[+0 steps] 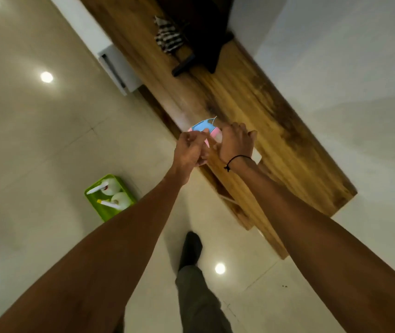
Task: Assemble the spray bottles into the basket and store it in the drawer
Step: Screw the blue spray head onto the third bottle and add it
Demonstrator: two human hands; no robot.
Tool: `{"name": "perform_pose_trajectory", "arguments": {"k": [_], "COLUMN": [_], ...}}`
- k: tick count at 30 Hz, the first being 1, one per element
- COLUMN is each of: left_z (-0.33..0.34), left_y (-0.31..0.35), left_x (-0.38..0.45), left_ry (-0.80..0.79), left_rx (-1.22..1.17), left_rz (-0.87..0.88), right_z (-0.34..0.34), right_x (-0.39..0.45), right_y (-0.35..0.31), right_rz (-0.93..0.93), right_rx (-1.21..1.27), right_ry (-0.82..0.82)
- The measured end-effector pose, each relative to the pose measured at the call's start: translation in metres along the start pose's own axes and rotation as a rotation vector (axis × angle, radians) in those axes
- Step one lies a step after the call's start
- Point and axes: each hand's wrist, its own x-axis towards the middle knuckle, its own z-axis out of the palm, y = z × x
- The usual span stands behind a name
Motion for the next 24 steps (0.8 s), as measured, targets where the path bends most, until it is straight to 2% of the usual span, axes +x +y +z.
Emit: {"name": "perform_pose_trajectory", "arguments": {"k": [2, 4, 7, 11, 13, 18, 24], "left_z": [-0.04, -0.083, -0.148, -0.225, -0.258, -0.343, -0.416], "left_y": [0.007, 0.013, 0.016, 0.003, -0.007, -0.028, -0.056], "left_x": [-0.01, -0.017, -0.025, -0.033, -0.043, -0.067, -0.074], "left_ry": [0.093, 0.15, 0.11, 0.077, 0.09, 0.031, -0.013], "left_rx": [0.03, 0.06, 0.06, 0.22, 0.26, 0.334, 0.523], "left_rz": [0.046, 0.018, -0.048, 0.047, 0.102, 0.192, 0.197], "right_z": [0.008, 0.018, 0.037, 0.063, 0.074, 0.103, 0.163], "right_x": [-0.02, -0.036, -0.058, -0.08, -0.082, -0.078, -0.1], "right_y": [-0.038, -0.071, -0.114, -0.167, -0.191, -0.239, -0.295], "right_rz": [-0.066, -0.125, -0.232, -0.36, -0.364, -0.428, -0.419], "right_rx": [0.018, 0.016, 0.078, 0.229, 0.305, 0.483, 0.452], "right_ry": [0.002, -0.002, -0.029, -0.052, -0.17, -0.629, -0.808]}}
